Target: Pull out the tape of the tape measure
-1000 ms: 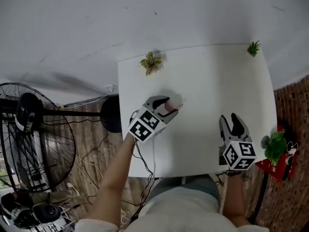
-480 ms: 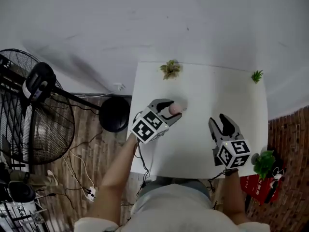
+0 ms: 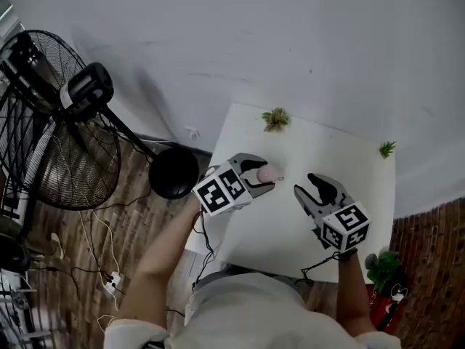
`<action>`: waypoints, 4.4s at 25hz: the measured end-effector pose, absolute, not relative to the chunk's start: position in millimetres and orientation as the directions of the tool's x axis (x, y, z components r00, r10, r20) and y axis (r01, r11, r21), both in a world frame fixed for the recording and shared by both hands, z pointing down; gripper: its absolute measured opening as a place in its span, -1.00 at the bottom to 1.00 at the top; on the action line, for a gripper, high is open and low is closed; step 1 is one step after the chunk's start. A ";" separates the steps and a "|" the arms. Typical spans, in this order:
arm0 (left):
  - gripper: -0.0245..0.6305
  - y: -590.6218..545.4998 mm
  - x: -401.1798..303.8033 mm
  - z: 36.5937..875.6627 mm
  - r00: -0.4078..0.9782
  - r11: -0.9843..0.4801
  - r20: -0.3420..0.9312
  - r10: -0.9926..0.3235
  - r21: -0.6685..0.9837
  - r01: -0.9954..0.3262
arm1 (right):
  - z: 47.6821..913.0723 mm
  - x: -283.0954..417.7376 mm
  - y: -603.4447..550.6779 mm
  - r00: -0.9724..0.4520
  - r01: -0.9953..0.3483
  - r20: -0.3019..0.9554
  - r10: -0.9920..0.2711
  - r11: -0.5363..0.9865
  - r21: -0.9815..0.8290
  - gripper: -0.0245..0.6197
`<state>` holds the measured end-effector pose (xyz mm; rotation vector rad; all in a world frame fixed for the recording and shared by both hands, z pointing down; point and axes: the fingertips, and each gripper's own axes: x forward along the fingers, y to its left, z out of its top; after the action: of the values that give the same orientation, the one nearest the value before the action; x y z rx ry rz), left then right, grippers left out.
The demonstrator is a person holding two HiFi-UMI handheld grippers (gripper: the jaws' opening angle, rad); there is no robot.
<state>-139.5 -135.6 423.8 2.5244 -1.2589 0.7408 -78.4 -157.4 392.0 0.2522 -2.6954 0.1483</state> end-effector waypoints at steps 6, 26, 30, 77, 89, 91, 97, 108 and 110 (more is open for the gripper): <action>-0.26 -113.0 -132.9 400.7 0.532 -0.676 0.557 -0.638 -0.076 -0.733 | 378.1 -95.5 -119.0 -0.907 -0.023 0.422 -0.005 0.999 -0.039 -0.41; -0.26 -93.4 -119.4 376.7 0.590 -0.760 0.567 -0.575 -0.103 -0.642 | 376.4 -102.0 -83.6 -0.890 0.104 0.440 0.116 0.993 -0.051 -0.76; -0.26 -93.5 -119.6 374.5 0.595 -0.757 0.557 -0.579 -0.097 -0.646 | 375.8 -102.5 -82.7 -0.894 0.106 0.433 0.115 0.993 -0.045 -0.86; -0.26 -92.5 -132.4 381.0 0.629 -0.732 0.513 -0.584 0.003 -0.681 | 354.9 -0.9 -178.0 -0.892 -0.249 0.407 -0.196 0.965 -0.083 -0.90; -0.26 -98.6 -126.2 385.7 0.619 -0.728 0.527 -0.583 -0.001 -0.685 | 360.2 7.6 -180.3 -0.895 -0.276 0.389 -0.216 0.956 -0.104 -0.90; -0.26 -99.4 -124.7 387.9 0.620 -0.729 0.529 -0.580 0.003 -0.685 | 363.1 10.0 -180.3 -0.894 -0.279 0.391 -0.217 0.954 -0.111 -0.90; -0.26 -101.8 -123.4 394.1 0.620 -0.727 0.533 -0.576 0.013 -0.686 | 368.6 13.5 -179.9 -0.891 -0.287 0.399 -0.218 0.950 -0.121 -0.90; -0.26 -120.1 -111.4 409.3 0.591 -0.706 0.538 -0.600 -0.009 -0.708 | 385.0 35.2 -185.2 -0.877 -0.328 0.415 -0.243 0.933 -0.147 -0.90; -0.26 -125.2 -108.4 414.1 0.585 -0.699 0.538 -0.607 -0.010 -0.715 | 391.6 40.9 -186.4 -0.872 -0.342 0.421 -0.249 0.926 -0.161 -0.90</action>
<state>-108.4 -125.2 414.1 2.6068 -1.1024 0.7674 40.9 -186.4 391.6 0.4301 -2.6840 0.3238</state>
